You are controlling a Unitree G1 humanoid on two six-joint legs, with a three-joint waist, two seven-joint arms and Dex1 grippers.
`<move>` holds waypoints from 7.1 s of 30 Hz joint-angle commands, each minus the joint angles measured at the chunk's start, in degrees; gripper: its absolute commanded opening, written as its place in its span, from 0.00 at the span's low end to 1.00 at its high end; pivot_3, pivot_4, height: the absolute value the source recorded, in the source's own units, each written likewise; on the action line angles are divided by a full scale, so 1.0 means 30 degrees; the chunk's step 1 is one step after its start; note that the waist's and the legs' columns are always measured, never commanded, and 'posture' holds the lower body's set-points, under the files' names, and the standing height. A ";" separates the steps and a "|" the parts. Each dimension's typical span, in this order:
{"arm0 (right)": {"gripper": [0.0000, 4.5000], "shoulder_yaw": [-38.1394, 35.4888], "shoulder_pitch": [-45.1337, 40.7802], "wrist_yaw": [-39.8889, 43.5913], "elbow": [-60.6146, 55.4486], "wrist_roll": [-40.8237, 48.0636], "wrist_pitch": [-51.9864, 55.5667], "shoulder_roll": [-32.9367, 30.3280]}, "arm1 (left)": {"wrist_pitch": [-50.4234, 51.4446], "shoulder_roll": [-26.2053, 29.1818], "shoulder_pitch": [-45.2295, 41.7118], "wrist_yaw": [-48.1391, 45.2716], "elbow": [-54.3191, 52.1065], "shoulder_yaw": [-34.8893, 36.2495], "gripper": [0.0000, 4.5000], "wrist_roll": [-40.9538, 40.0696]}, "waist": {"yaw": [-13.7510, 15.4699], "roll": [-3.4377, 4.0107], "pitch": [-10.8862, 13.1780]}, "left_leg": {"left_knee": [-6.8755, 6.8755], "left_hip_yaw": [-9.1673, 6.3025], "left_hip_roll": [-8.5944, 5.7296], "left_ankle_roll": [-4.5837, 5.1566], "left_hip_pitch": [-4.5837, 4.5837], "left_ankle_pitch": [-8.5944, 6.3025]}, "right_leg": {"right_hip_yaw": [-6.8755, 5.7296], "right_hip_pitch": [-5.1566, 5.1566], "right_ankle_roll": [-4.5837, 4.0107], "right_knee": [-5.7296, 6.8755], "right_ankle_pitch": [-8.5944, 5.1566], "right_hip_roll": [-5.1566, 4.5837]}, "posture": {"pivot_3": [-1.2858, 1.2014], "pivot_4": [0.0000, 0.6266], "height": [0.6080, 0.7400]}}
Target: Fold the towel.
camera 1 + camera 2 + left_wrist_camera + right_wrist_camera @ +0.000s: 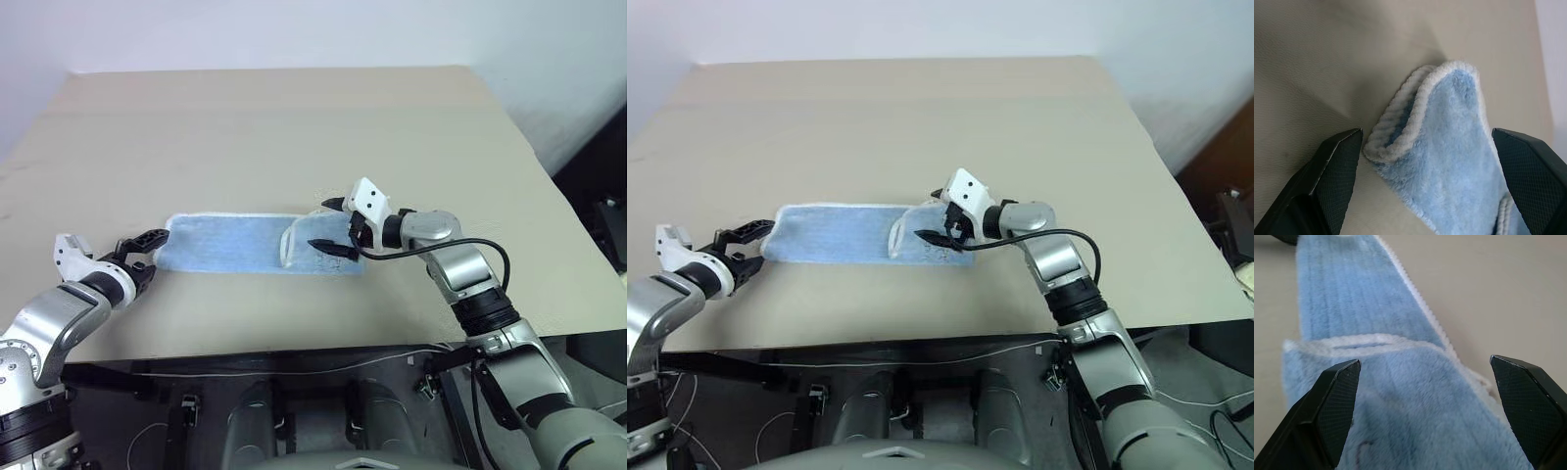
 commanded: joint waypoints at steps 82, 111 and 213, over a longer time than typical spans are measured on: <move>1.00 -0.6823 0.2277 -0.6182 -0.3869 0.3705 0.3567 -0.1316 | 0.6894 -0.3516 -1.4680 -2.6478 0.5282 -1.4296 0.63 2.0819 | 0.0162 0.0012 0.0009 | -0.0092 -0.0186 -0.0014 -0.0141 -0.0004 0.0120 | -0.0166 0.0231 0.0112 -0.0215 0.0108 0.0108 | 0.52 0.24 0.64; 0.00 -0.4368 0.2779 -0.3392 -0.5619 0.8257 0.7821 0.1033 | -0.5535 0.0410 -0.8848 -3.2708 0.1225 -1.3481 0.00 2.7595 | 0.0217 0.0032 0.0005 | 0.0046 -0.0209 0.0030 -0.0017 -0.0011 0.0025 | -0.0186 0.0247 0.0037 -0.0157 0.0072 0.0103 | 0.52 0.24 0.64; 0.00 -1.4250 -0.4232 -0.2016 0.2312 1.2199 2.0278 -0.1219 | -1.3646 0.0788 -0.3198 -3.0776 0.2120 -1.0363 1.00 3.1302 | -0.0025 0.0095 -0.0066 | 0.0103 -0.0042 0.0158 -0.0008 -0.0186 0.0010 | -0.0187 -0.0067 -0.0011 -0.0041 0.0105 0.0110 | 0.52 0.24 0.64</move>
